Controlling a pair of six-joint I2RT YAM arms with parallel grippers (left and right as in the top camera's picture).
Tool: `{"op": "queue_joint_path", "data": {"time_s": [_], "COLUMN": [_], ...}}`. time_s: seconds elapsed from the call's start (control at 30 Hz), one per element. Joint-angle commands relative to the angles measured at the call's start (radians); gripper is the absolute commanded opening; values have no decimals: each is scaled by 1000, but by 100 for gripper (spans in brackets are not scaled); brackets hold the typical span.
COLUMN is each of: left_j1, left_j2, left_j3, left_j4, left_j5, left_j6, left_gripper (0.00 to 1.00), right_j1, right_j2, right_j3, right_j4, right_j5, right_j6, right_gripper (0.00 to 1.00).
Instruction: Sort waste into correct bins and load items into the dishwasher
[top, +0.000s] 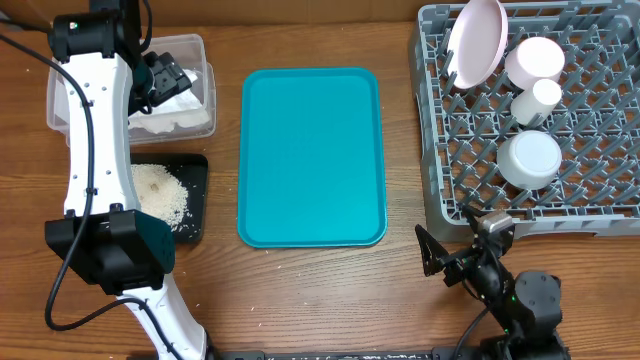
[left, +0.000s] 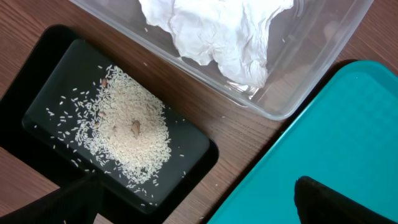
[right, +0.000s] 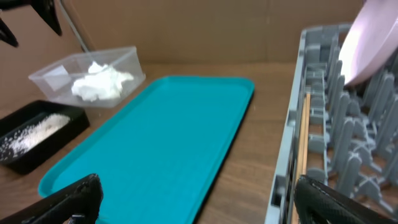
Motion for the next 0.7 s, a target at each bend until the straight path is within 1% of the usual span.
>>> {"op": "queue_joint_path", "data": {"time_s": [0.0,0.23,0.3,0.5,0.67], "left_j1": [-2,-2,-2,-2,-2], "left_j2": [-4,-4,-4,-4,-4], "left_j3": [12,12,12,12,12], "left_j4": [-2,-2,-2,-2,-2], "left_j5": [0,0,0,0,0], "left_j6": [-2,-2,-2,-2,-2], "left_gripper": [100,100,100,100,100], "right_j1": [2,0,-13,-103,-200], "right_j2": [-49,-125,-155,-155,-155], "right_j3": [-60,-119,-118,-119,-119], "right_j4": [48,148,148,233,249], "right_j5": [-10,18,24,25,37], "right_j6": [0,0,-1,0,-1], "right_gripper": [100,100,100,100,100]}}
